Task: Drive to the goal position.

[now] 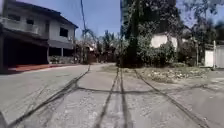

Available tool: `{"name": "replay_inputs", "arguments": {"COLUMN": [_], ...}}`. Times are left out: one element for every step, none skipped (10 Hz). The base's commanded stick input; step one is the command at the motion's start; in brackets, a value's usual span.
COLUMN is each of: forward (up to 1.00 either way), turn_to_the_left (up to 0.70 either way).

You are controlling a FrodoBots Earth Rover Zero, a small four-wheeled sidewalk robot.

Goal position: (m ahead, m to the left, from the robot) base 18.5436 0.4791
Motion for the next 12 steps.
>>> {"name": "replay_inputs", "arguments": {"forward": [1.0, 1.0, 1.0, 1.0, 1.0, 1.0, 1.0, 1.0, 1.0, 1.0, 1.0, 1.0], "turn_to_the_left": [0.03, 0.02, 0.03, 0.04, 0.04, 0.04, 0.03, 0.01, 0.01, 0.0, 0.0, 0.0]}}
